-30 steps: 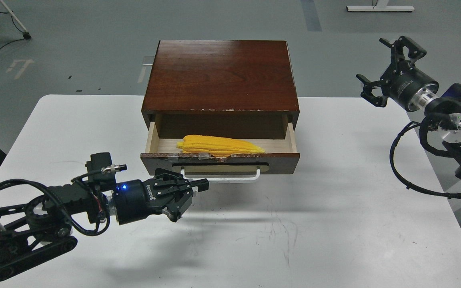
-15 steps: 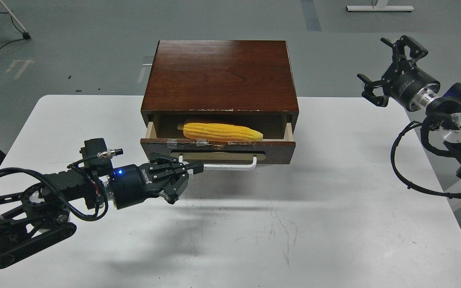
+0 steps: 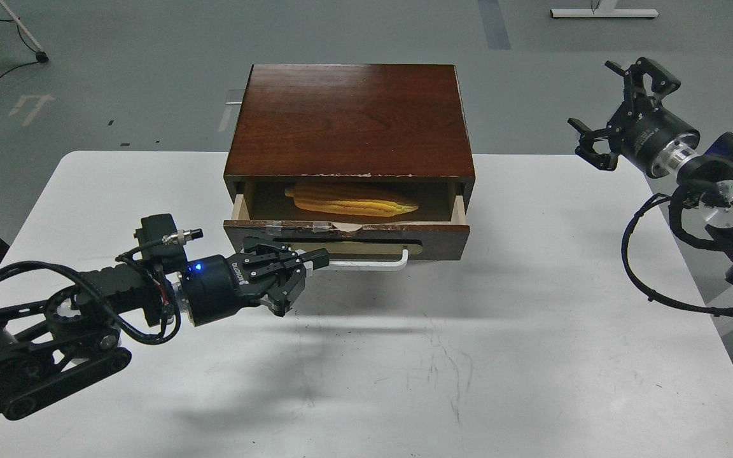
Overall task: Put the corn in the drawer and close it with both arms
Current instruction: 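Push the drawer front away from the robot with the left gripper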
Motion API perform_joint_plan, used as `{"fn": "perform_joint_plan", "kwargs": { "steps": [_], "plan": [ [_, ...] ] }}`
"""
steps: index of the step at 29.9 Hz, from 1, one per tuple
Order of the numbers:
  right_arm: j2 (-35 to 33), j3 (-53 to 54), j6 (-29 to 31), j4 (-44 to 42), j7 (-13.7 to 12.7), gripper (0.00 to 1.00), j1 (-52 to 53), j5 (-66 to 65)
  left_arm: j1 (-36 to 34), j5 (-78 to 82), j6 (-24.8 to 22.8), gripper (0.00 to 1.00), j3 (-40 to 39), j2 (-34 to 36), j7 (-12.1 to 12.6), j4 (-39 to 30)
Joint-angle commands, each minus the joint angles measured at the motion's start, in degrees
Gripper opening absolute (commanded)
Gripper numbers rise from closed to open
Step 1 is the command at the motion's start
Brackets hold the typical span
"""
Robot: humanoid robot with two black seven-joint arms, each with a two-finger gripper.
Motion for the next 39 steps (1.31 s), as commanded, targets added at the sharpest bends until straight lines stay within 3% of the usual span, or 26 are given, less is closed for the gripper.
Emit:
{"fn": "perform_joint_plan", "kwargs": {
  "steps": [1, 15, 31, 39],
  "plan": [
    [-0.2, -0.1, 0.1, 0.0, 0.0, 0.99, -0.3, 0.1, 0.0, -2.2, 0.0, 0.00, 0.0, 2.3, 0.0, -2.4],
    [-0.1, -0.1, 0.0, 0.1, 0.1, 0.99, -0.8, 0.1, 1.3, -1.5, 0.0, 0.00, 2.5, 2.7, 0.0, -2.9],
    [-0.1, 0.0, -0.1, 0.0, 0.1, 0.99, -0.6, 0.0, 0.3, -1.7, -0.1, 0.00, 3.3, -0.6, 0.0, 4.9],
    [-0.2, -0.1, -0.1, 0.0, 0.1, 0.99, -0.6, 0.0, -0.4, -1.9, -0.3, 0.00, 3.2, -1.7, 0.0, 5.5]
  ]
}}
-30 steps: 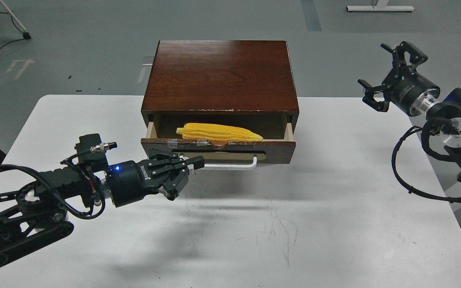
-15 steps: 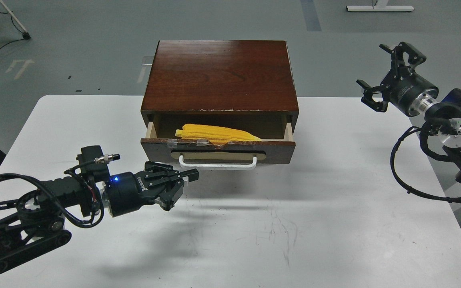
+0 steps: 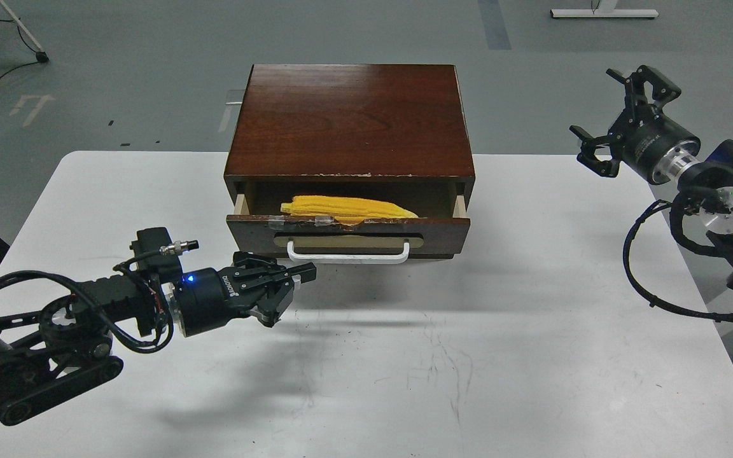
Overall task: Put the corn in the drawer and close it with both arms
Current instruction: 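Push the drawer front away from the robot with the left gripper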
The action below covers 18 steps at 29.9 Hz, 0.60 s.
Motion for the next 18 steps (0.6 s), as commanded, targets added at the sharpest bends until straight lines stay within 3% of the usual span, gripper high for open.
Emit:
{"fn": "perform_joint_plan", "kwargs": {
  "steps": [1, 18],
  "plan": [
    [0.0, 0.0, 0.0, 0.0, 0.0, 0.99, 0.0, 0.0, -0.7, -0.1, -0.1, 0.00, -0.1, -1.2, 0.0, 0.8],
    [0.0, -0.1, 0.0, -0.2, 0.0, 0.99, -0.3, 0.0, -5.8, -2.2, -0.1, 0.00, -1.1, -8.0, 0.0, 12.4]
  ]
}}
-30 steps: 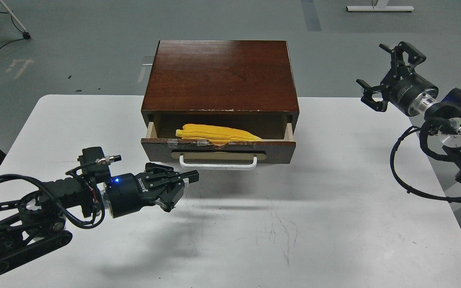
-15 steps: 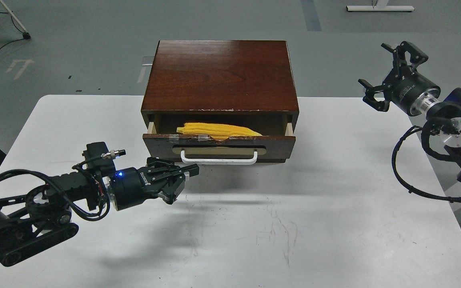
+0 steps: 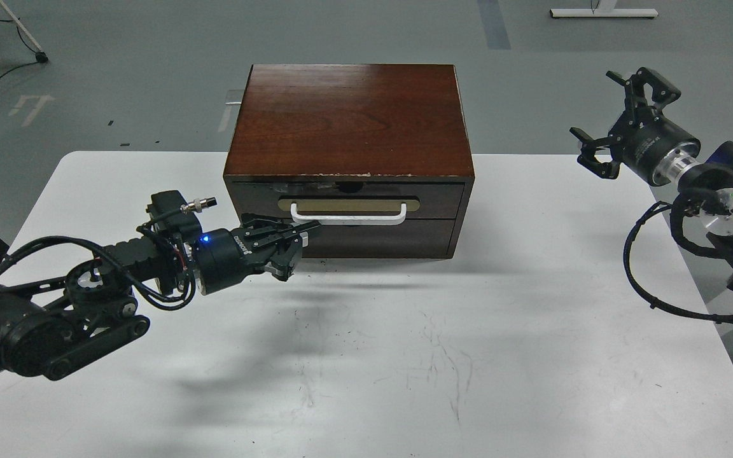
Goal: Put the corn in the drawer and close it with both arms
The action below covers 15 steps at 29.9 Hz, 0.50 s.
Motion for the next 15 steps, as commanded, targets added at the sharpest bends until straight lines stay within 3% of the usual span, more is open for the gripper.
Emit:
{"fn": "perform_joint_plan", "kwargs": {
  "steps": [1, 5, 6, 7, 8, 9, 11, 15],
  "plan": [
    [0.0, 0.0, 0.0, -0.4, 0.0, 0.99, -0.1, 0.0, -0.3, -0.4, 0.0, 0.00, -0.1, -1.2, 0.0, 1.4],
    [0.0, 0.0, 0.1, -0.5, 0.0, 0.99, -0.2, 0.0, 0.0, -0.6, 0.1, 0.00, 0.4, -1.7, 0.0, 1.2],
    [0.0, 0.0, 0.1, -0.5, -0.1, 0.99, -0.4, 0.0, 0.4, -0.6, 0.1, 0.13, 0.6, -1.1, 0.0, 0.6],
    [0.0, 0.0, 0.1, -0.5, 0.0, 0.99, -0.7, 0.0, 0.9, -0.8, 0.2, 0.44, 0.8, -0.6, 0.0, -0.4],
    [0.0, -0.1, 0.2, -0.5, 0.0, 0.99, -0.7, 0.0, 1.8, -1.3, 0.2, 0.83, 0.8, -0.3, 0.0, -2.3],
    [0.0, -0.1, 0.2, -0.5, 0.0, 0.99, -0.8, 0.0, 2.6, -1.7, 0.2, 0.97, 0.8, 0.1, 0.0, -3.4],
    [0.0, -0.1, 0.2, -0.5, 0.0, 0.99, -0.7, 0.0, 4.2, -2.4, 0.2, 0.98, 0.8, 1.2, 0.0, -5.5],
    [0.0, -0.2, 0.2, -0.4, 0.0, 0.99, -0.2, -0.1, 6.0, -6.7, 0.2, 0.98, 0.2, 7.2, 0.0, -16.5]
  ]
}}
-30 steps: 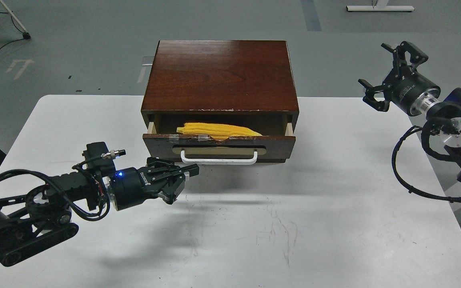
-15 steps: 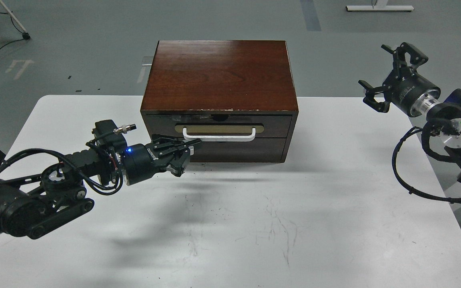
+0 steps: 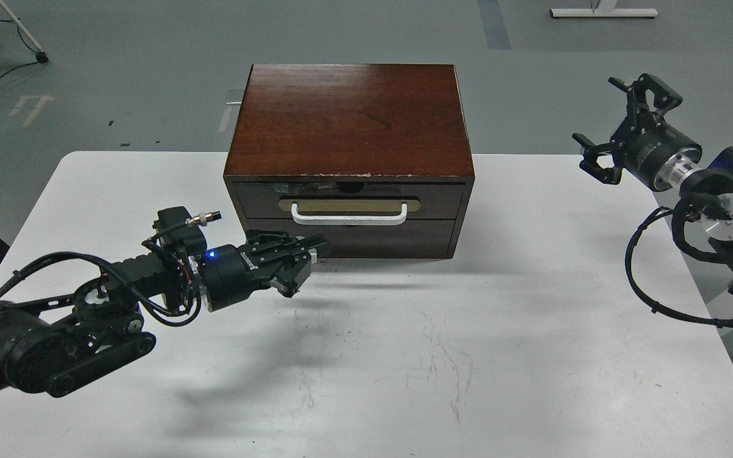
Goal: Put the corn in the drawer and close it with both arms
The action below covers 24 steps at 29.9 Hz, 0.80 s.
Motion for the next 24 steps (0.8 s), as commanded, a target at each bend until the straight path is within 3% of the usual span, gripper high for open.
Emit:
{"fn": "perform_joint_plan", "kwargs": {
  "steps": [1, 4, 7, 10, 12, 13, 14, 16, 17, 18, 24],
  "plan": [
    [-0.1, -0.1, 0.0, 0.1, 0.0, 0.99, 0.5, -0.1, 1.0, -4.2, 0.0, 0.98, -0.4, 4.9, -0.1, -9.5],
    [-0.1, -0.1, 0.0, 0.1, 0.0, 1.00, 0.7, -0.1, -0.1, -10.9, 0.3, 0.98, -4.1, 6.5, -0.1, -14.4],
    [-0.1, 0.0, 0.0, 0.1, 0.1, 1.00, 0.9, -0.1, -2.0, -28.9, -2.2, 0.98, -17.5, 5.4, -0.1, -14.0],
    [0.0, 0.1, 0.0, 0.5, 0.4, 1.00, 1.1, -0.1, -5.5, -44.7, -10.1, 0.98, -24.0, 5.2, -0.1, -7.0],
    [0.0, 0.0, 0.4, 0.9, 2.0, 0.99, 1.1, -0.1, -8.5, -59.9, -19.4, 0.98, -25.7, 2.9, -0.1, 6.7],
    [-0.1, 0.0, 0.8, 0.9, 2.8, 0.99, 1.1, -0.1, -8.9, -63.4, -21.3, 0.98, -26.1, 1.6, 2.7, 10.0],
    [-0.1, -0.2, 1.1, 1.2, 4.6, 0.99, 1.0, -0.1, -9.4, -69.6, -24.4, 0.98, -26.2, -0.8, 8.1, 16.0],
    [-0.1, -0.4, 1.1, 1.9, 6.5, 0.99, 0.6, -0.2, -9.6, -74.7, -26.5, 0.98, -26.2, -2.3, 13.2, 21.1],
    [-0.1, -0.6, 1.1, 3.5, 8.2, 0.99, 0.3, -0.2, -9.4, -78.2, -27.8, 0.98, -25.9, -3.2, 17.4, 25.5],
    [-0.6, -1.0, 1.1, 5.5, 9.7, 0.99, -0.4, -0.3, -9.1, -79.9, -28.4, 0.98, -25.6, -3.8, 19.9, 29.0],
    [-2.0, -1.8, 1.1, 9.1, 10.6, 0.99, -1.6, -3.1, -7.0, -81.0, -31.7, 0.98, -25.6, -6.3, 20.6, 32.5]
  ]
}}
